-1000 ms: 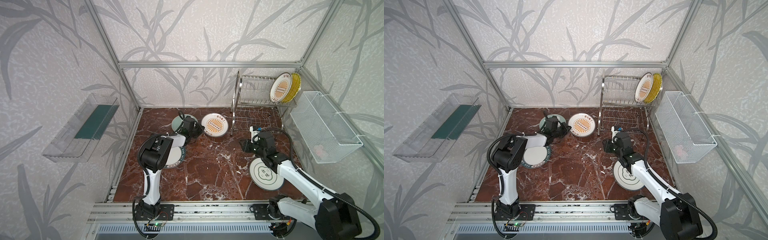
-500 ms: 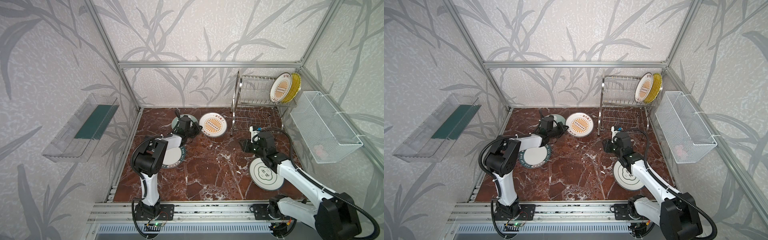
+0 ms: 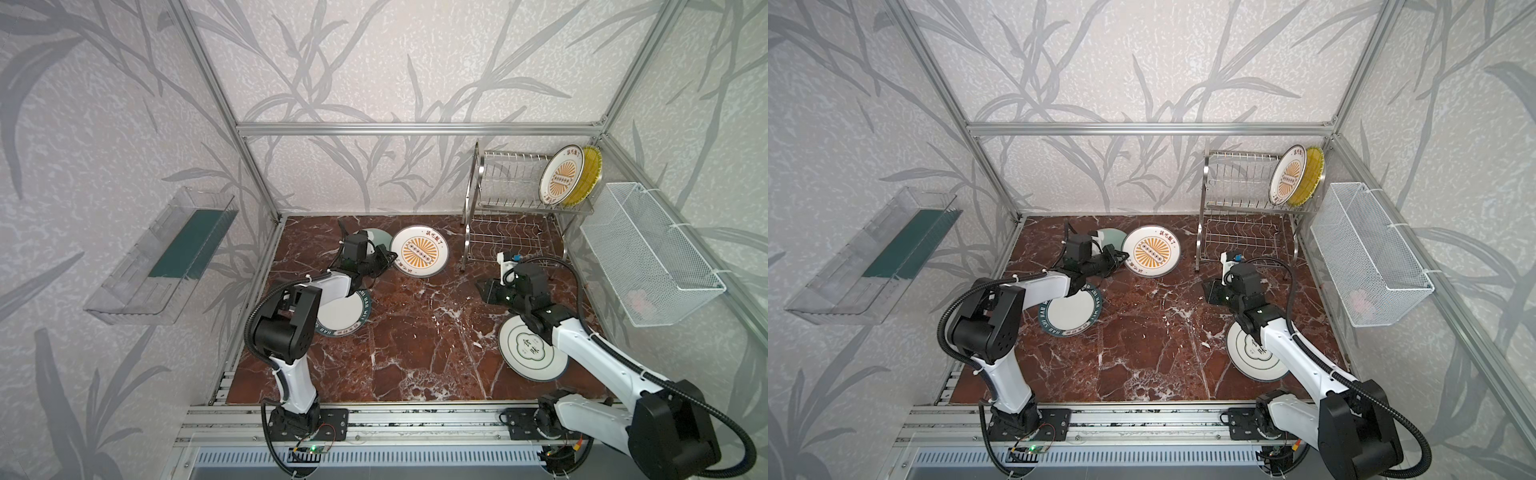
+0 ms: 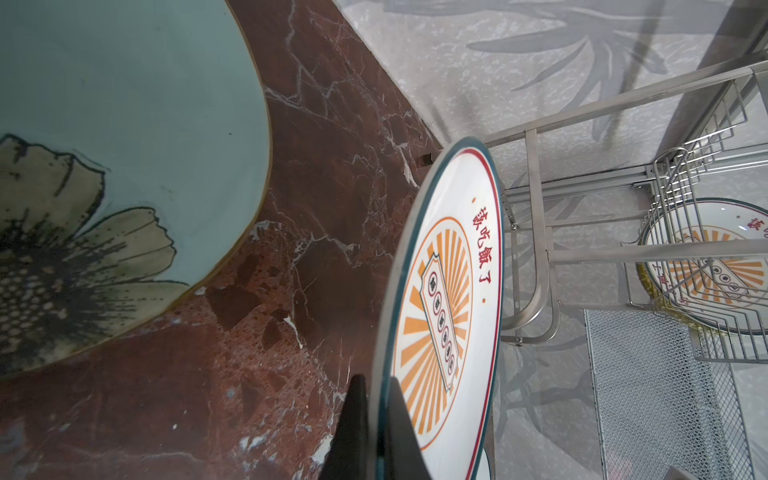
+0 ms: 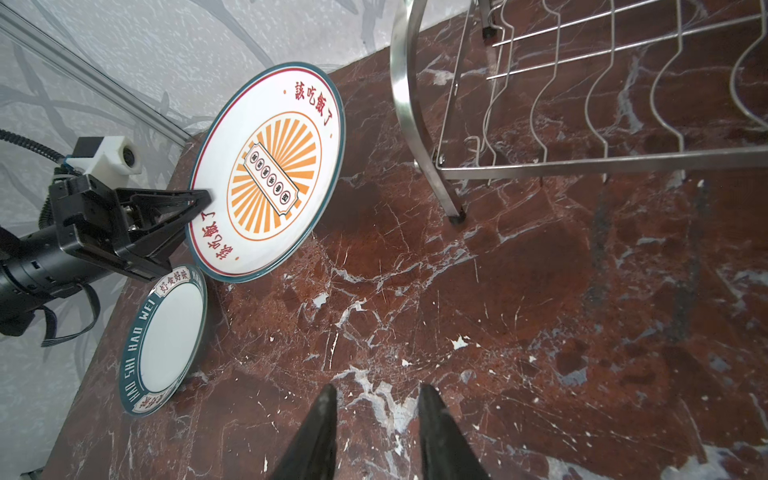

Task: Load the plates into the dish rack
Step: 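Tilt the sunburst plate upright with the left gripper while the right gripper approaches it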

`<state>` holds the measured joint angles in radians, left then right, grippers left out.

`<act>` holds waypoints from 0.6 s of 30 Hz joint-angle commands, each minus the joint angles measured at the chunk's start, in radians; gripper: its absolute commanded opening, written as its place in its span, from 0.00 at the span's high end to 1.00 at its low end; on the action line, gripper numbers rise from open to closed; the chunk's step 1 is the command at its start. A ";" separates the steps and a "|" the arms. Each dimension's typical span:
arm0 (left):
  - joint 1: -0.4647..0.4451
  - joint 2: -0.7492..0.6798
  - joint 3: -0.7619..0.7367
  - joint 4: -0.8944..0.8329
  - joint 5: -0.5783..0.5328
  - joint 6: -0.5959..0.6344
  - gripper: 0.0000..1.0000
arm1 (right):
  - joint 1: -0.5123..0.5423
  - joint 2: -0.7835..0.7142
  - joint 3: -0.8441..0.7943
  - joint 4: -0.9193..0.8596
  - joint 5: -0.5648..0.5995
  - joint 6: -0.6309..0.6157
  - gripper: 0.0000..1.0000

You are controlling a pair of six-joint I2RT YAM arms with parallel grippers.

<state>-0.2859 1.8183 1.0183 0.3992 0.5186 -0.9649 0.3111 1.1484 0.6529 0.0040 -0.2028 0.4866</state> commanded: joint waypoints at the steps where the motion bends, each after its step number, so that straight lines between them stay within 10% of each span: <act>1: 0.001 -0.065 -0.017 0.015 0.055 0.029 1.00 | 0.005 0.014 0.010 0.037 -0.031 0.012 0.65; 18: -0.010 -0.101 -0.120 0.217 0.224 0.011 1.00 | 0.014 0.087 0.025 0.124 -0.118 0.066 0.40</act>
<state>-0.2882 1.7699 0.9016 0.4896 0.6704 -0.9531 0.3195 1.2198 0.6537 0.0769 -0.2844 0.5323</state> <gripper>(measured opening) 0.048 0.589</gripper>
